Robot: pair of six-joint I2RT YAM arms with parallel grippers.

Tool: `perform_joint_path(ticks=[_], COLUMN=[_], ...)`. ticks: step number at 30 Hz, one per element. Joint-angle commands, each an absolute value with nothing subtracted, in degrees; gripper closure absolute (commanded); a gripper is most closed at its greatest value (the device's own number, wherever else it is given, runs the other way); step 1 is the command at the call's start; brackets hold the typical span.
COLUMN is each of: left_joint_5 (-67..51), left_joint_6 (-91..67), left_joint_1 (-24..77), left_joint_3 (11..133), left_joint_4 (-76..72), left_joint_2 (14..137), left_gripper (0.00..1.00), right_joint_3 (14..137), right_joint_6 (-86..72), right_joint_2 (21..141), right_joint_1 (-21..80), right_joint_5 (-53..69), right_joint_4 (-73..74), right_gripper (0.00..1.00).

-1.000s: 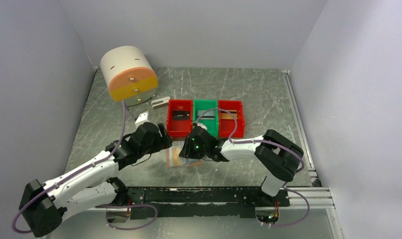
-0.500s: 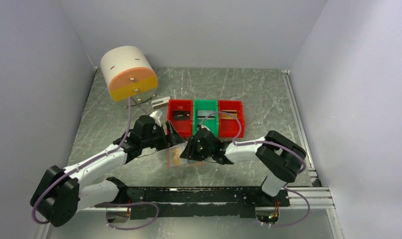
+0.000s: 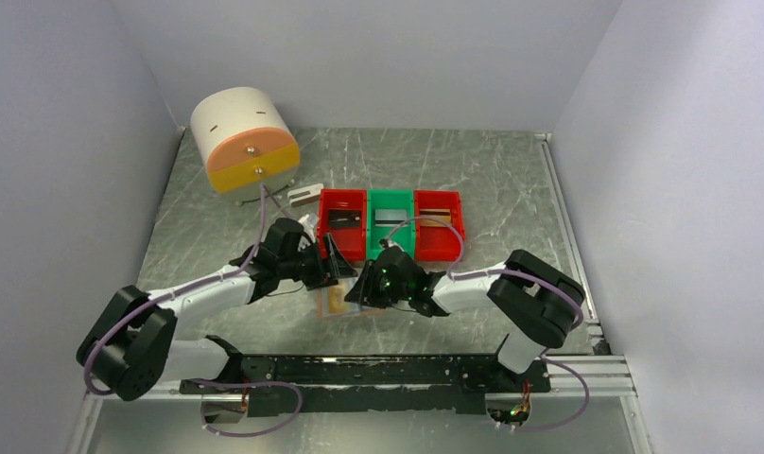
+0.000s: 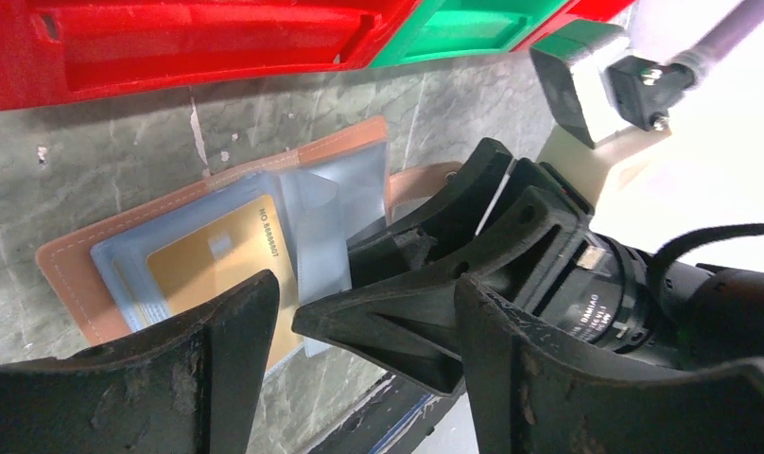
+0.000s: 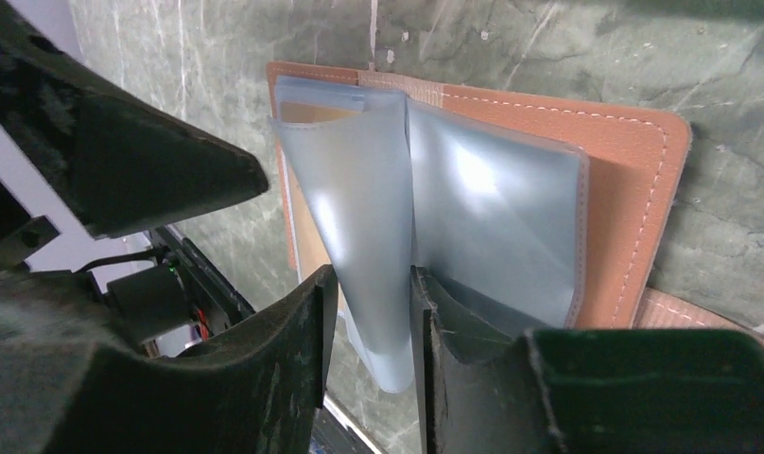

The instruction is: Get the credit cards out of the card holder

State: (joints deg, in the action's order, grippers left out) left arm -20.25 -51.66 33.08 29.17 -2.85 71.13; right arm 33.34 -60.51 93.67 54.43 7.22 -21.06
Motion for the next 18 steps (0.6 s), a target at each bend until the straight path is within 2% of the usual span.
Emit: perform_joint_path(ticks=[1, 7, 11, 14, 18], left_joint_5=[-23.9, -22.8, -26.1, -29.7, -31.0], left_joint_6=[-54.0, -56.0, -56.7, -56.6, -58.5], left_joint_1=[32.6, 32.6, 32.6, 32.5, 32.5], left_joint_3=[28.3, 26.9, 25.9, 26.4, 25.7], left_joint_4=[-8.3, -9.4, -13.7, -16.9, -21.2], left_joint_2=[74.3, 75.1, 76.7, 79.9, 80.7], left_gripper=[0.28, 0.30, 0.31, 0.40, 0.48], right_joint_3=[31.0, 28.8, 27.2, 26.8, 26.6], right_joint_6=[-61.7, -63.7, -64.6, -64.6, -64.2], right_joint_2=[93.7, 93.9, 93.3, 92.7, 91.7], right_joint_1=[53.7, 52.9, 52.5, 52.3, 52.2], right_joint_5=[7.7, 9.0, 9.6, 9.3, 9.0], right_joint_4=[-20.6, -24.2, -27.4, -27.6, -26.8], right_gripper=[0.62, 0.63, 0.62, 0.62, 0.61])
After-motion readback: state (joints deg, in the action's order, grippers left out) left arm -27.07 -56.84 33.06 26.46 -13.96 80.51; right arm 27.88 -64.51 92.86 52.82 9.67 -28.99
